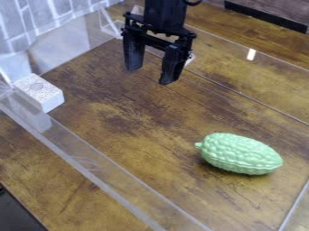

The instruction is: Remove the white object from inside the blue tray and put it on the table

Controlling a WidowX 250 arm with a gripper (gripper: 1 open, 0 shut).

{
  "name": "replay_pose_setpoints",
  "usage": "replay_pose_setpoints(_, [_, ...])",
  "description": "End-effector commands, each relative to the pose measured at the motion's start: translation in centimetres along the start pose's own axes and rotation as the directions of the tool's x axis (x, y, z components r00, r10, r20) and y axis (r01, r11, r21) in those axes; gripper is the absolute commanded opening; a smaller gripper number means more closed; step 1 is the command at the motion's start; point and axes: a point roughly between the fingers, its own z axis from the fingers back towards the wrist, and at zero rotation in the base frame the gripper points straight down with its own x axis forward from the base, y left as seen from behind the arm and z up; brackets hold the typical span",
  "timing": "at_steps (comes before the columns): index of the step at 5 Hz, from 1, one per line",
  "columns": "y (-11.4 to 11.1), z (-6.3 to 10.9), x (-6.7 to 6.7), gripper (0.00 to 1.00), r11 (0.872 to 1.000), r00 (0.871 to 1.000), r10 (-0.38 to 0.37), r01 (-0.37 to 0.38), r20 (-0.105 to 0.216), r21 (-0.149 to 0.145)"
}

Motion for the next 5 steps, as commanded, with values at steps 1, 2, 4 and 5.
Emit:
replay_pose_setpoints(1, [1.0,1.6,0.7,1.00,1.000,0.998,0.014,-0.015,0.056,0.006])
replay_pose_setpoints(2, [1.2,1.3,0.8,1.00,1.000,0.999,0.011,-0.011,0.050,0.006])
replay_pose_setpoints(4, [2.0,1.7,1.6,1.00,1.000,0.998,0.001,-0.002,0.069,0.015])
replay_pose_setpoints(5, [2.8,1.9,1.9,1.00,1.000,0.997,-0.011,0.009,0.074,0.026])
